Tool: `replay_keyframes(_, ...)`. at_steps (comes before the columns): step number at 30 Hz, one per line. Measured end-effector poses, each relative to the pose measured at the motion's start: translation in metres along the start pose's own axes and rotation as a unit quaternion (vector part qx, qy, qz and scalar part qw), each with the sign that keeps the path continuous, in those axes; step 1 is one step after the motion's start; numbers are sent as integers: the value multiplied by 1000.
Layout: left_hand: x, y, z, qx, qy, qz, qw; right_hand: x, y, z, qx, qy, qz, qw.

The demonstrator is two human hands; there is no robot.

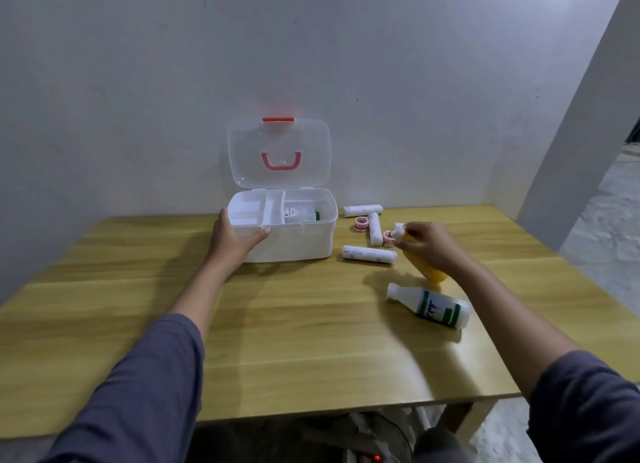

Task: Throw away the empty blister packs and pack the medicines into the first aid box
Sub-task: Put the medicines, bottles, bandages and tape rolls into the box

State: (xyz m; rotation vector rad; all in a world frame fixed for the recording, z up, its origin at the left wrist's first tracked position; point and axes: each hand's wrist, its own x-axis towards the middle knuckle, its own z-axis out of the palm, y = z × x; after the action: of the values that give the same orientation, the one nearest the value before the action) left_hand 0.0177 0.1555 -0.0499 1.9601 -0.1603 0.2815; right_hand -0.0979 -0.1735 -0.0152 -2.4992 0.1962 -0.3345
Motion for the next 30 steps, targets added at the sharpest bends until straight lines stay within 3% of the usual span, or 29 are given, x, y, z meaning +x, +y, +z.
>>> replay_keyframes(3, 1, 2, -1, -3, -4, 10, 1000, 17, -26, -12, 29, 56, -40, 997)
replay_keyframes(7, 0, 5, -1, -6, -7, 17, 1000, 36, -75, -11, 230, 133, -83, 960)
replay_keyframes(10, -2, 7, 0, -13, 0, 17, 1000, 47, -104, 12, 288, 143, -101, 941)
replay_keyframes(17, -3, 6, 1, -13, 9, 16, 1000, 61, -123, 72, 250, 67, -97, 961)
replay_keyframes(25, -1, -1, 2, -10, 9, 11, 1000, 70, -131, 95, 109, -8, -138, 984)
replay_keyframes(30, -1, -2, 1, -12, 3, 4, 1000, 73, -135, 98, 89, -9, -125, 988)
